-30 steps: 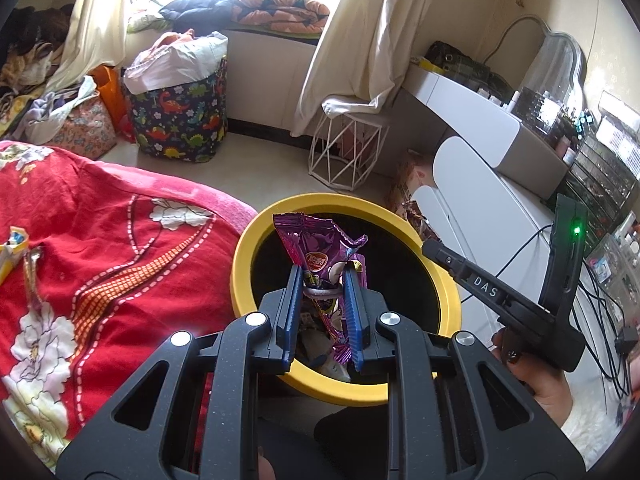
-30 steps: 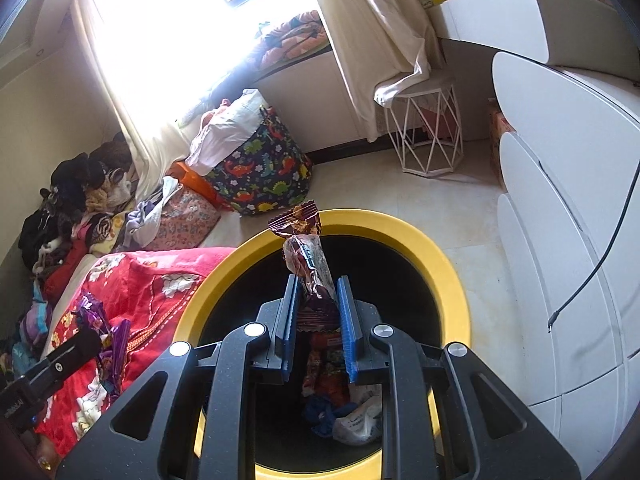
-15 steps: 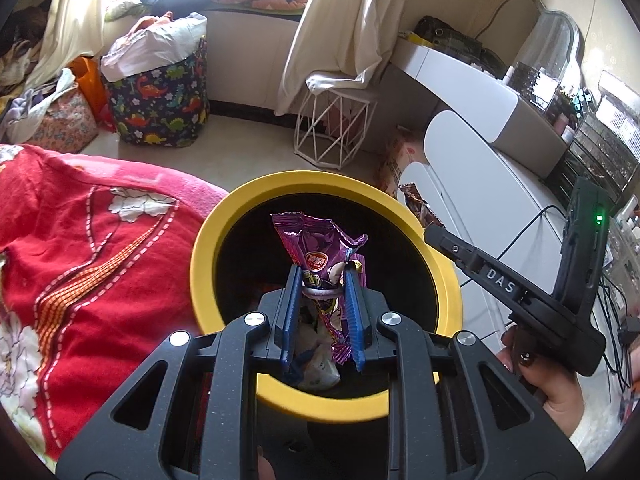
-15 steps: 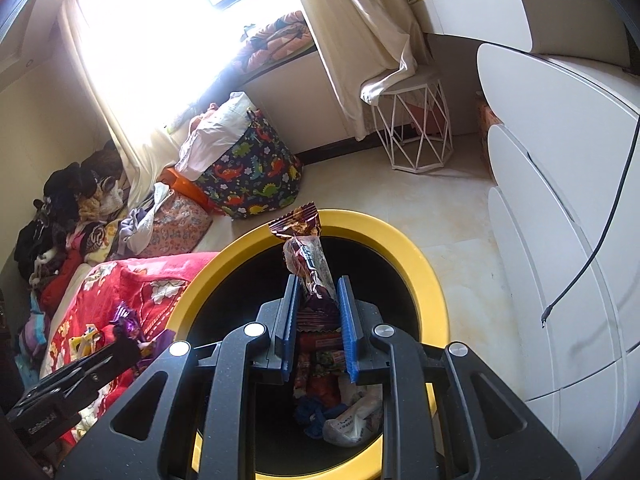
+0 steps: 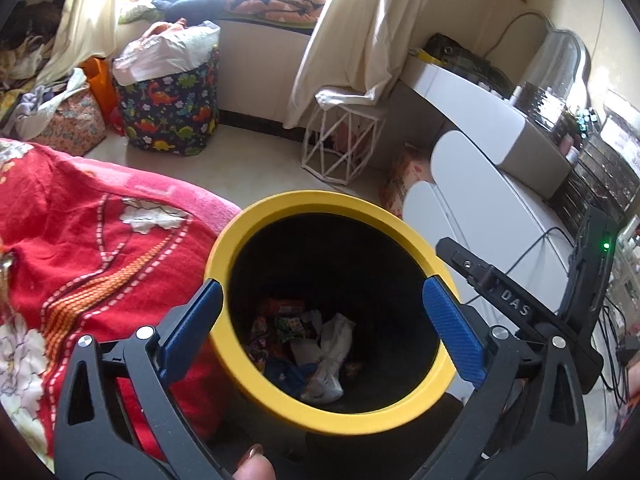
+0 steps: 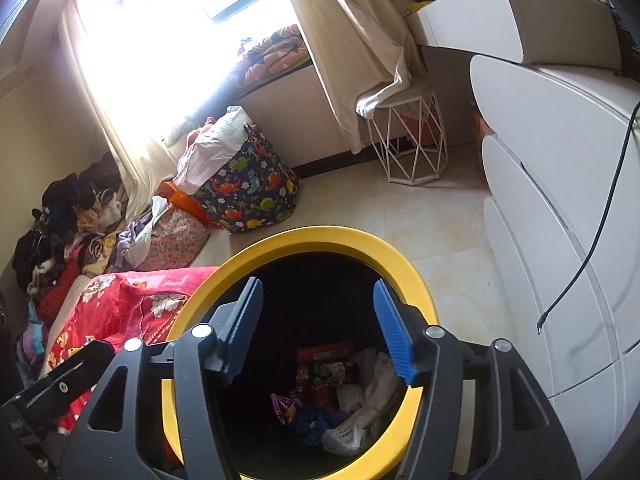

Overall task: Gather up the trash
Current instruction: 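Move both tools back over the bed toward the yellow chip bag, then grasp the yellow chip bag with the left tool while the right tool grasps a striped wrapper, then carry the yellow chip bag and striped wrapper over the yellow bin, then open both tools to drop the chip bag and wrapper into the bin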

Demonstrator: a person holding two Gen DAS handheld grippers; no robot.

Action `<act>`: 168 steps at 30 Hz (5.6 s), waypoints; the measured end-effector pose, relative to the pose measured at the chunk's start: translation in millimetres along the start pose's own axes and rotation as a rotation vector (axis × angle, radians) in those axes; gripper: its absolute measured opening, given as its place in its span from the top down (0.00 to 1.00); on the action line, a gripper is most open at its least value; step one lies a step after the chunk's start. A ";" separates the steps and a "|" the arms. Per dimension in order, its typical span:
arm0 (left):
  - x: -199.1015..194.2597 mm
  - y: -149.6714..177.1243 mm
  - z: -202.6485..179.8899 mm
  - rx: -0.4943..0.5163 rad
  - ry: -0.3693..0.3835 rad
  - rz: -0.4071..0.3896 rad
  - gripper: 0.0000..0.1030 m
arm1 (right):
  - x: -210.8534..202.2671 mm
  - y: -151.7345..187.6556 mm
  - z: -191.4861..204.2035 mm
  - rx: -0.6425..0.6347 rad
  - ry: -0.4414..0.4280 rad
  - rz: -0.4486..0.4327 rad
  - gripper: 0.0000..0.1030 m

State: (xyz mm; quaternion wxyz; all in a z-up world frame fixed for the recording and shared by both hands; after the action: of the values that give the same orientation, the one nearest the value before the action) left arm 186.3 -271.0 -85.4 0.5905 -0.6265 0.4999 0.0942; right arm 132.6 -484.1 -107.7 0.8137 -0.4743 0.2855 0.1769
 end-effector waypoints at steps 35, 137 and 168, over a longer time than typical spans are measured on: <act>-97.9 3.2 113.4 -0.174 -0.243 -0.201 0.11 | -5.9 28.4 130.6 -0.273 -0.156 0.027 0.18; -84.0 8.0 124.3 -0.201 -0.154 -0.113 0.95 | 27.9 40.9 122.2 -0.274 -0.211 0.215 0.91; 2.3 -5.6 13.1 0.016 -0.090 0.024 0.95 | 9.5 40.2 25.2 -0.155 -0.121 0.261 0.73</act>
State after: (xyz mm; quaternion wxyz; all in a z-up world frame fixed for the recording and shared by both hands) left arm 197.8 -262.3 -87.2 0.6161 -0.6111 0.4810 0.1253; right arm 125.0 -442.4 -130.9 0.7604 -0.4833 0.2808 0.3308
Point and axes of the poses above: each gripper's, at about its wrist camera, not at the fingertips, and x roughly the way its jaws point, z to its left, y to its underside, the point moved 3 cm from there along x, roughly the way its jaws point, and after that the axes turned 5 degrees about z, right-handed, at the moved point
